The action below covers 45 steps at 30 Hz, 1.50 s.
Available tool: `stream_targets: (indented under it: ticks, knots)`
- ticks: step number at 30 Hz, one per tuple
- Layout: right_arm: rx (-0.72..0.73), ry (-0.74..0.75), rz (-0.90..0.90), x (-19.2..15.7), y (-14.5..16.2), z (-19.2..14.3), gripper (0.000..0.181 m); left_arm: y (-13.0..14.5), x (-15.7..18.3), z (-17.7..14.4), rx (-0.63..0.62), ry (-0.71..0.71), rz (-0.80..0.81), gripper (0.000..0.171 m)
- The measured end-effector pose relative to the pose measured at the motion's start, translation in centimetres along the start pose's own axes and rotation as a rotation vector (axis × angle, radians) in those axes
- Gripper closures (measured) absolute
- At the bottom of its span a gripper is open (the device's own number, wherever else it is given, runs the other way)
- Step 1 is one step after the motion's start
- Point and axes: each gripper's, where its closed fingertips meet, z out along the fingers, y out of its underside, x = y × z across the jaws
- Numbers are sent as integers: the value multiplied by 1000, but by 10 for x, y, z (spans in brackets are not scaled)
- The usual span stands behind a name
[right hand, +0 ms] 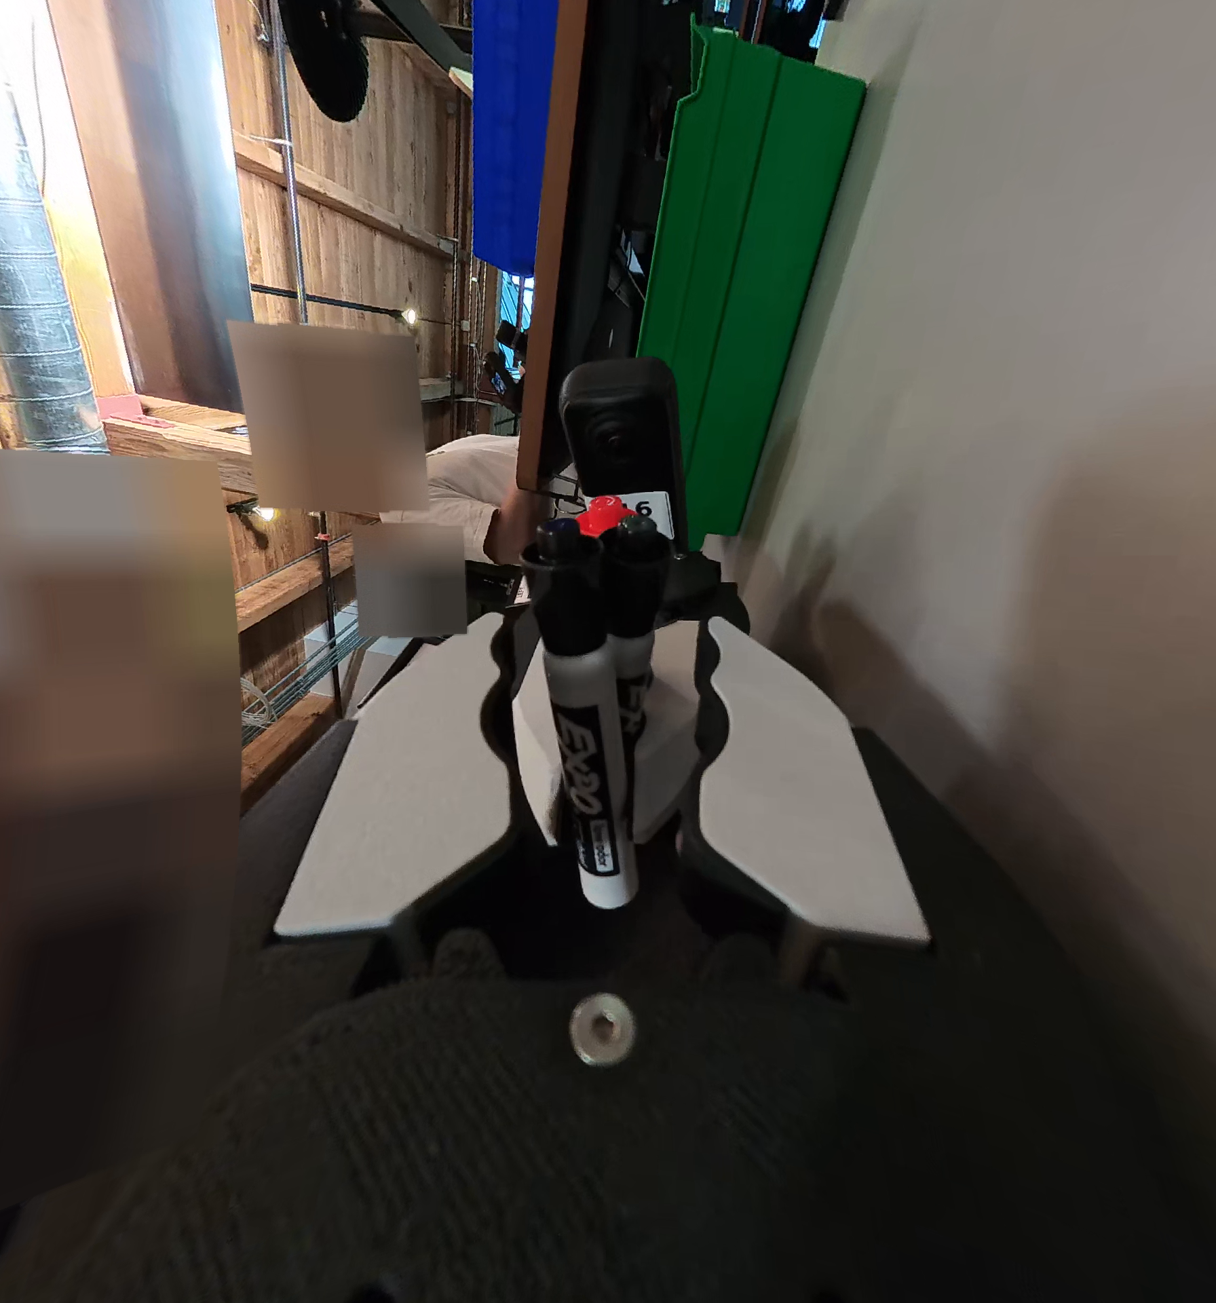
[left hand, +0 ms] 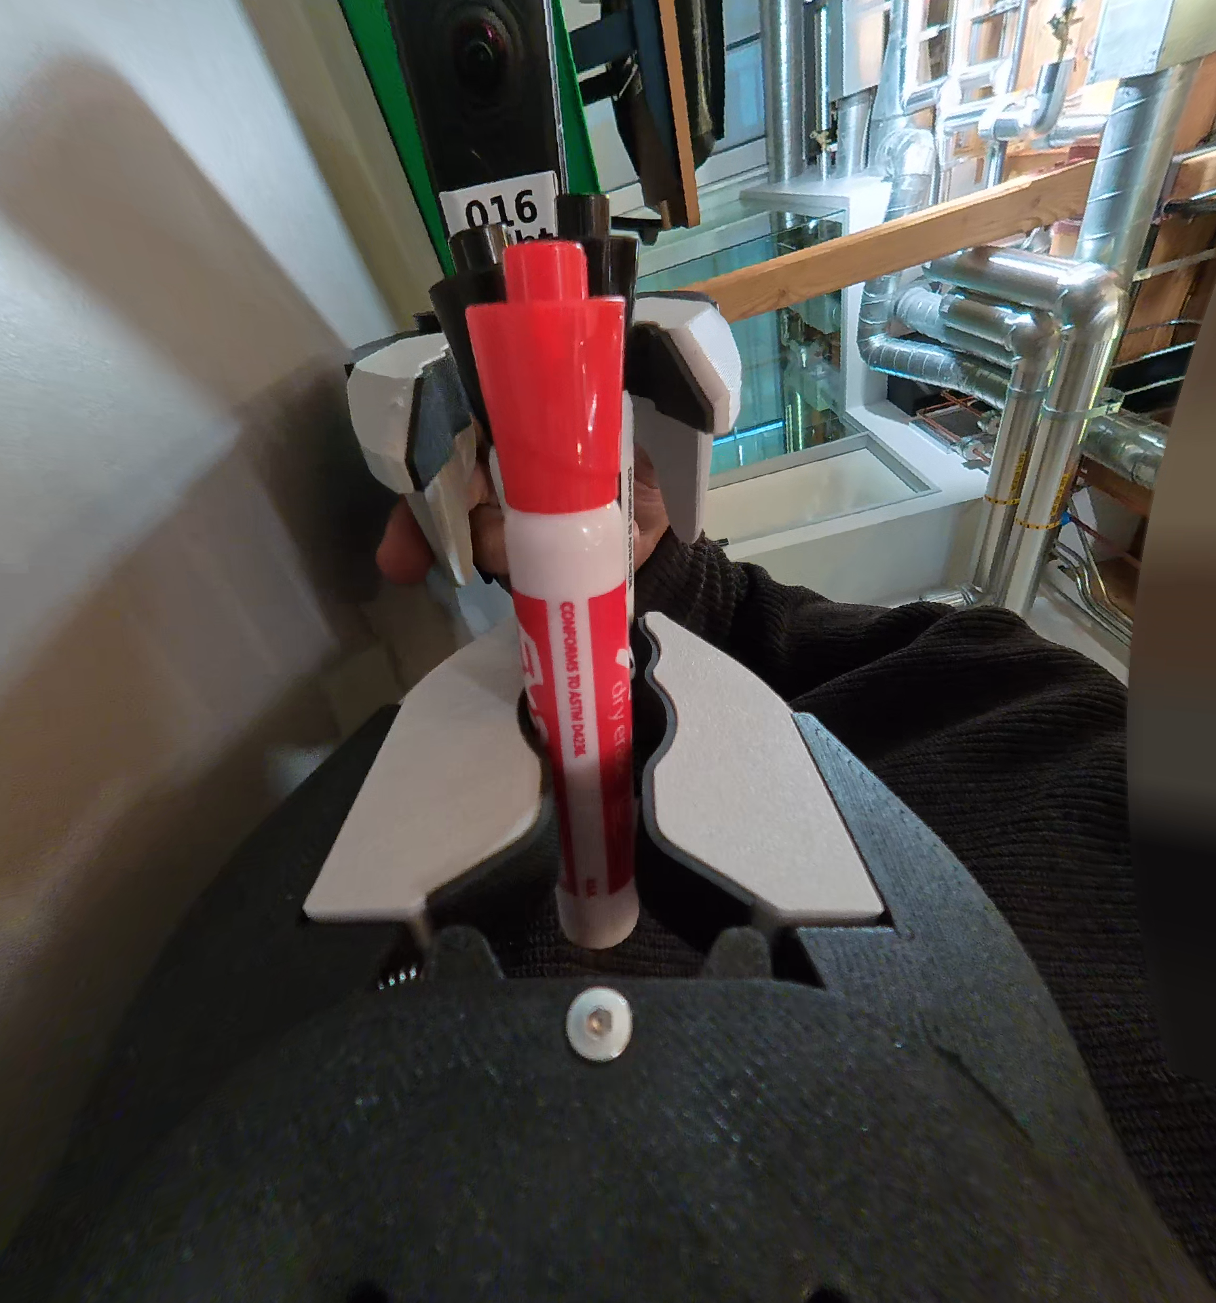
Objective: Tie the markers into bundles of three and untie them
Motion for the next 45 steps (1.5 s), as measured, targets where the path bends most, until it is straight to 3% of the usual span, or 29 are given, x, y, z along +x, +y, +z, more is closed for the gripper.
stream_targets:
  ticks: [7, 19, 23, 45]
  knots:
    - [-85, 15, -11, -3, 5, -5, 122, -10, 3, -5, 54, 9, 11, 153]
    - [-167, 22, -36, -4, 17, -1, 152, -12, 4, -7, 72, 8, 19, 152]
    - [-167, 15, -31, -5, 18, 0, 163, -11, 0, -6, 66, -10, 19, 152]
    - [-111, 45, 17, 3, 15, 2, 163, -13, -7, -6, 79, -62, 21, 151]
